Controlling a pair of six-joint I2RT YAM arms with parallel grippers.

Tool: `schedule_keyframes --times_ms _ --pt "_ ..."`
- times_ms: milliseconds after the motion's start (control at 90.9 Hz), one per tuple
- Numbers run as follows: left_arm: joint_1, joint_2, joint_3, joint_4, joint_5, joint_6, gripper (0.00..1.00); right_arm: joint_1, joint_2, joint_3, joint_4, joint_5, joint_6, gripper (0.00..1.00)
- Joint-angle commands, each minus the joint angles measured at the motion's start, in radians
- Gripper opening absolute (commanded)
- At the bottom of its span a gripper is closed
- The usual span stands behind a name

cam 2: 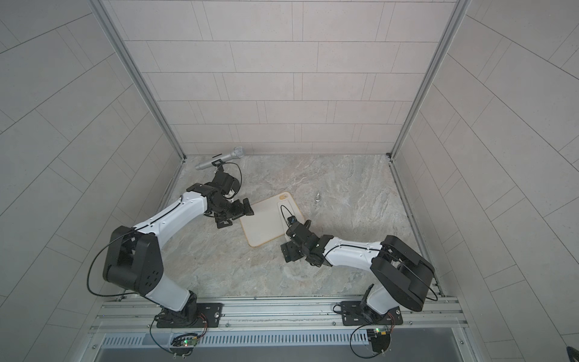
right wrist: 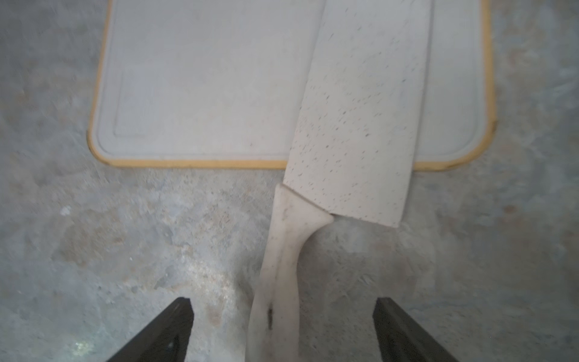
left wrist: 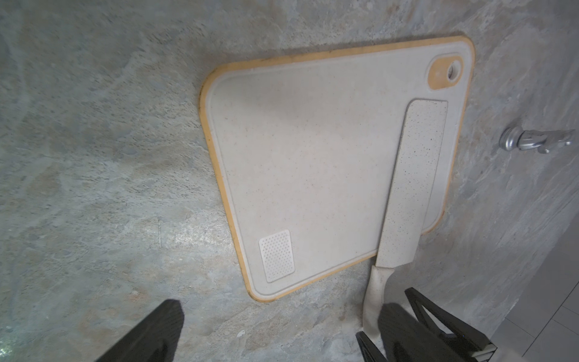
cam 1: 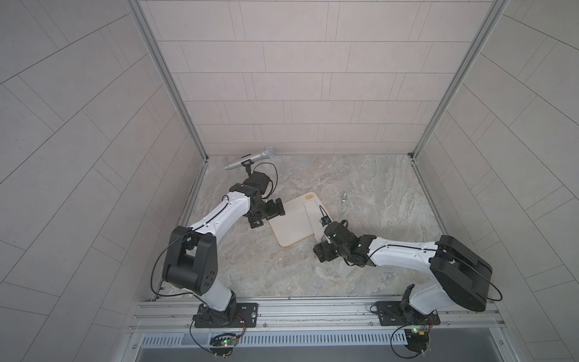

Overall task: Align the knife with the edge of the cutting board
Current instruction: Place the knife on the work surface, then adjust the work surface at the center of the board.

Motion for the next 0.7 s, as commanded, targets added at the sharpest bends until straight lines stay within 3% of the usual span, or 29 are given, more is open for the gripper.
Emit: schedule_keyframes --times_ms 0,209,440,539,693 --pt "0.028 0.016 -0.008 -0.002 0.018 0.009 1.0 -0.064 -0.05 0.042 -0.029 -0.112 -0.053 1.0" --pt "0.046 0.04 -0.011 0.015 0.015 -0.006 1.0 -0.206 0.013 0.191 -0.08 -0.209 -0.111 1.0" --pt "0.045 0.07 0.003 0.019 0.007 -0.002 1.0 -0.255 0.273 0.555 -0.242 -0.195 -0.164 0.96" --pt "0.046 0.072 0.002 0.018 0.005 0.002 1.0 -0.264 0.4 0.733 -0.326 -0.164 -0.172 0.76" --pt "0.046 0.073 0.002 0.016 0.012 0.006 1.0 -0.279 0.599 0.977 -0.413 -0.121 -0.178 0.18"
